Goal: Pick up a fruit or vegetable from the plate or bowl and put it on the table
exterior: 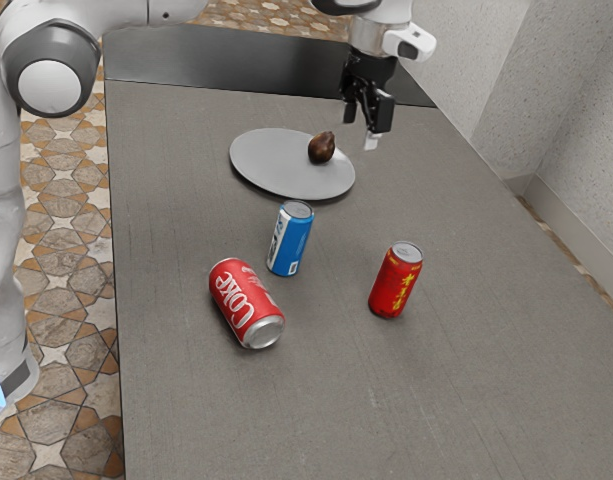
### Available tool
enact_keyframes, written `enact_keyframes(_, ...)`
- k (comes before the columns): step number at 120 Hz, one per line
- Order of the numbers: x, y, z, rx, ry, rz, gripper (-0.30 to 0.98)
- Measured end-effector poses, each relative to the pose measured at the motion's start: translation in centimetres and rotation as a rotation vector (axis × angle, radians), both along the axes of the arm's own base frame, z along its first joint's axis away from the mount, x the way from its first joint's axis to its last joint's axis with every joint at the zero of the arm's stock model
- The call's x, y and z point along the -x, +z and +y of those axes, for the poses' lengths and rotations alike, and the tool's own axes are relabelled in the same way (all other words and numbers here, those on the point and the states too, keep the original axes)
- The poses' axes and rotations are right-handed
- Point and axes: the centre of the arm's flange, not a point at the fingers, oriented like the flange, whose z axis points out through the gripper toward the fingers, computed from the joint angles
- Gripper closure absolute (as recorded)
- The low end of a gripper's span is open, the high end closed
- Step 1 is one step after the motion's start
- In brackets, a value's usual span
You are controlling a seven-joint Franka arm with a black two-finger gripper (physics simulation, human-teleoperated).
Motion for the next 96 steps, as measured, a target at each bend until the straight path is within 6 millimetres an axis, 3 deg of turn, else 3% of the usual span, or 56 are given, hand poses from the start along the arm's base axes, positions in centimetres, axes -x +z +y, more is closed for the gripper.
enact_keyframes(42, -0.2, 0.4, 0.0, -0.004, 0.002, -0.020, 0.00)
enact_keyframes(57, 0.0, 2.0, 1.0, -0.012, 0.024, -0.056, 0.00)
enact_keyframes(61, -0.1, 1.7, 2.6, -0.019, 0.055, -0.052, 0.00)
enact_keyframes(65, -0.1, 1.3, 5.4, -0.030, 0.109, -0.044, 0.00)
enact_keyframes(75, 1.9, -0.4, 17.2, -0.064, 0.334, -0.009, 0.00)
enact_keyframes(80, 3.3, -0.8, 21.3, -0.076, 0.414, 0.002, 0.00)
enact_keyframes(86, 3.8, -1.7, 23.7, -0.089, 0.464, 0.020, 0.00)
enact_keyframes(96, 3.3, -3.5, 24.9, -0.101, 0.490, 0.051, 0.00)
